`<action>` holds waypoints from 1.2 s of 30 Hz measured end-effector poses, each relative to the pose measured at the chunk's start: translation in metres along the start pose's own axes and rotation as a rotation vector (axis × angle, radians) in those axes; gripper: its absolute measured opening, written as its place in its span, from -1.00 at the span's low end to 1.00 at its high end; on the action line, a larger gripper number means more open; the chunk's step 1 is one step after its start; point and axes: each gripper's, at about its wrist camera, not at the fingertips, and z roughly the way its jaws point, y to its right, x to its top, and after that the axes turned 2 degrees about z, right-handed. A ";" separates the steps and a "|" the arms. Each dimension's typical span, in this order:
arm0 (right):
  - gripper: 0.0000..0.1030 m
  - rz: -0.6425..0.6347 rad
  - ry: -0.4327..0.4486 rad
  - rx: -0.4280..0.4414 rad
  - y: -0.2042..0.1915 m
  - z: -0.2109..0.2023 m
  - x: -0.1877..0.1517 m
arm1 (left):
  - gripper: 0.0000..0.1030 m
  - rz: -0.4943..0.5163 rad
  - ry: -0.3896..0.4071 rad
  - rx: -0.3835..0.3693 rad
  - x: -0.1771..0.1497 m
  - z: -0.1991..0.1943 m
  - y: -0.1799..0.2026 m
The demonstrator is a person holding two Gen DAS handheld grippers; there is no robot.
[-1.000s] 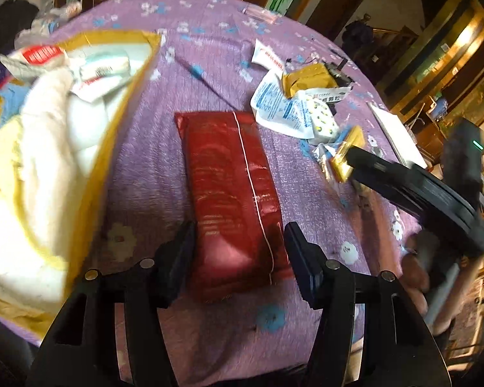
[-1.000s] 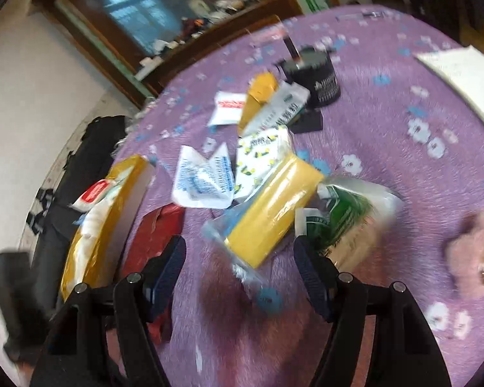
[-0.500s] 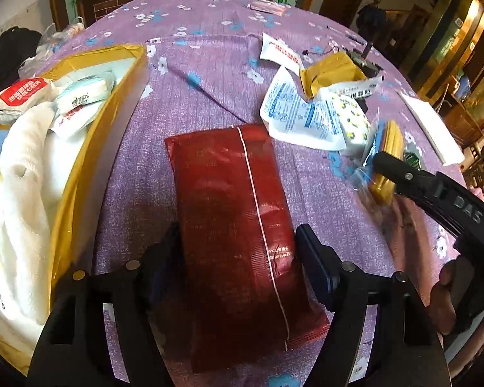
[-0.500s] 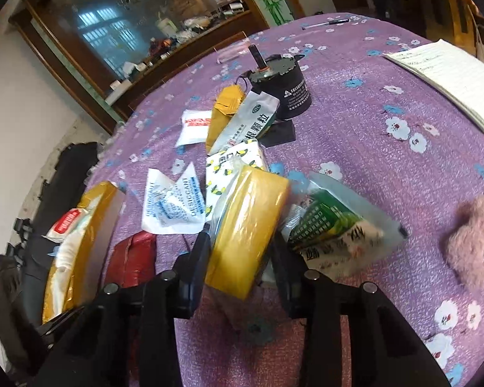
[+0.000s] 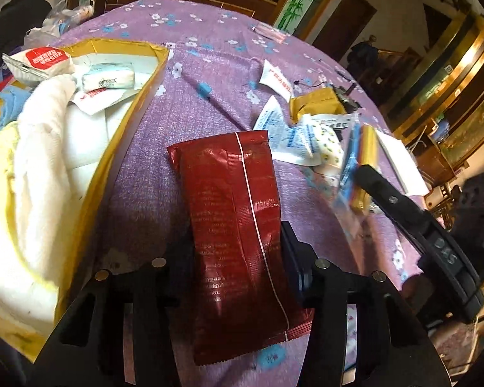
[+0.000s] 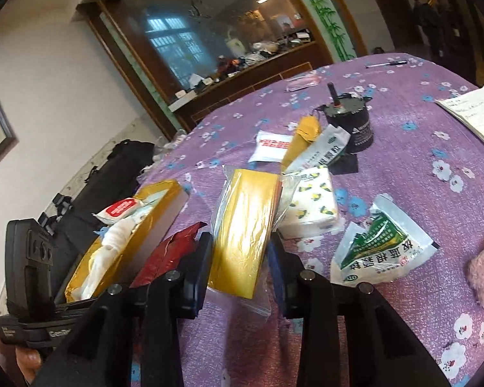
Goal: Organize soft objects
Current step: 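Carry the yellow pack and red foil pack into the box and release both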
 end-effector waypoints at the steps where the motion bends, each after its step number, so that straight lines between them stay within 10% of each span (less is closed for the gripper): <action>1: -0.35 -0.008 -0.003 0.000 -0.001 0.001 0.000 | -0.09 -0.001 0.001 -0.006 -0.001 -0.003 0.001; 25: -0.35 -0.060 -0.178 0.219 -0.113 0.023 0.004 | -0.09 -0.164 0.186 -0.095 0.011 -0.125 -0.064; 36: -0.35 -0.111 -0.253 0.279 -0.154 0.062 0.005 | -0.09 -0.269 0.245 0.024 0.016 -0.142 -0.122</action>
